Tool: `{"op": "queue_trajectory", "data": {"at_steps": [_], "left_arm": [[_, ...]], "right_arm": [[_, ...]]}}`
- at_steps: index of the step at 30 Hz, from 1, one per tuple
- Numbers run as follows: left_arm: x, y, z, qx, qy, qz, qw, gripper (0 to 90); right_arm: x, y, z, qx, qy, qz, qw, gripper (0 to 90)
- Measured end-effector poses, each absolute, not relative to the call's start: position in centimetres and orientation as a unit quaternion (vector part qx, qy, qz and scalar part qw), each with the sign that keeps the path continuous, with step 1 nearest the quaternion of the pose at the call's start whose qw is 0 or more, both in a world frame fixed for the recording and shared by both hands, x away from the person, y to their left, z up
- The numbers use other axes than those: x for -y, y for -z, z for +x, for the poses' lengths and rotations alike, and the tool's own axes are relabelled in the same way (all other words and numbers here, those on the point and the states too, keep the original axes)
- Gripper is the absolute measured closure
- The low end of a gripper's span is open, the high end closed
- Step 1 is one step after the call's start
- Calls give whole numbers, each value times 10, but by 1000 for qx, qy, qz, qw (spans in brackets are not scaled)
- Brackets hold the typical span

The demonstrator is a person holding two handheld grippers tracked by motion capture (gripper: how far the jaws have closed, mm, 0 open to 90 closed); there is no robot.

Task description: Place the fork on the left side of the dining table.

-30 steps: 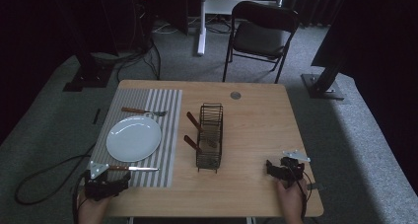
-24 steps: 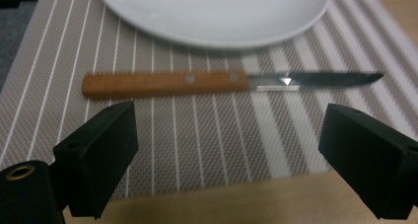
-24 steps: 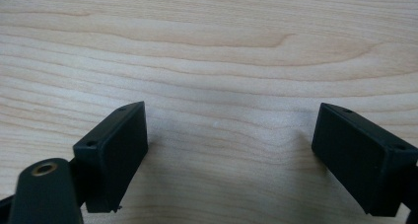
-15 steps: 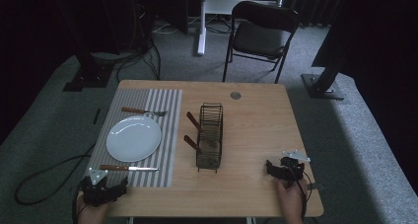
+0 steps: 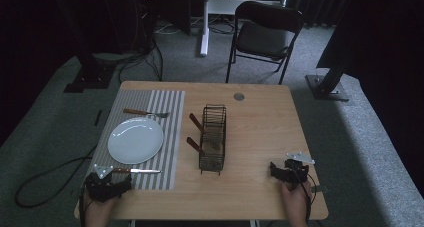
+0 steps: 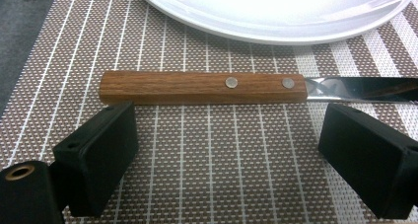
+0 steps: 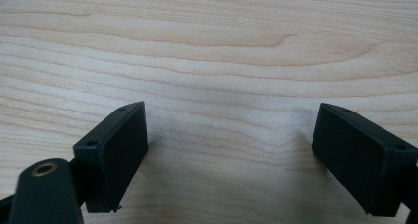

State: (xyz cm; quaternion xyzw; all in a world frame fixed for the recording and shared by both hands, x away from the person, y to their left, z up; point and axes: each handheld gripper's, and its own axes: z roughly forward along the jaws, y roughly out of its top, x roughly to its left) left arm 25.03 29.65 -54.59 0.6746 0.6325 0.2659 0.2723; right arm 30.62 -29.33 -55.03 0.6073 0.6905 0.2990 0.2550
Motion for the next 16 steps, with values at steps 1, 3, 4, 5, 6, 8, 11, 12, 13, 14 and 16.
{"op": "queue_trajectory", "data": {"at_steps": [1, 3, 4, 5, 6, 8, 11, 12, 13, 14, 16], "left_arm": [[-297, 546, 251, -631, -265, 676, 272, 82], [-297, 546, 252, -632, -265, 676, 273, 83], [-297, 546, 252, -632, -265, 675, 273, 83], [-297, 546, 252, -632, -265, 675, 273, 83], [-297, 546, 252, -632, -265, 675, 273, 83], [-297, 546, 252, -632, -264, 675, 273, 83], [-297, 546, 251, -632, -265, 675, 273, 83], [-297, 546, 252, -632, -265, 675, 273, 83], [-297, 546, 252, -632, -265, 675, 273, 83], [-297, 546, 252, -632, -265, 675, 273, 83], [-297, 546, 252, -632, -265, 675, 273, 83]], "right_arm": [[293, 550, 306, -691, -299, 607, 255, 135], [293, 550, 306, -690, -299, 607, 255, 134], [293, 550, 306, -691, -299, 607, 255, 134], [293, 550, 306, -691, -299, 607, 255, 134], [293, 550, 306, -690, -299, 607, 255, 134], [293, 550, 306, -691, -299, 607, 255, 135], [293, 550, 306, -691, -299, 607, 255, 135], [293, 550, 306, -691, -299, 607, 255, 135], [293, 550, 306, -691, -299, 607, 255, 135], [293, 550, 306, -691, -299, 607, 255, 134], [293, 550, 306, -691, -299, 607, 255, 134]]}}
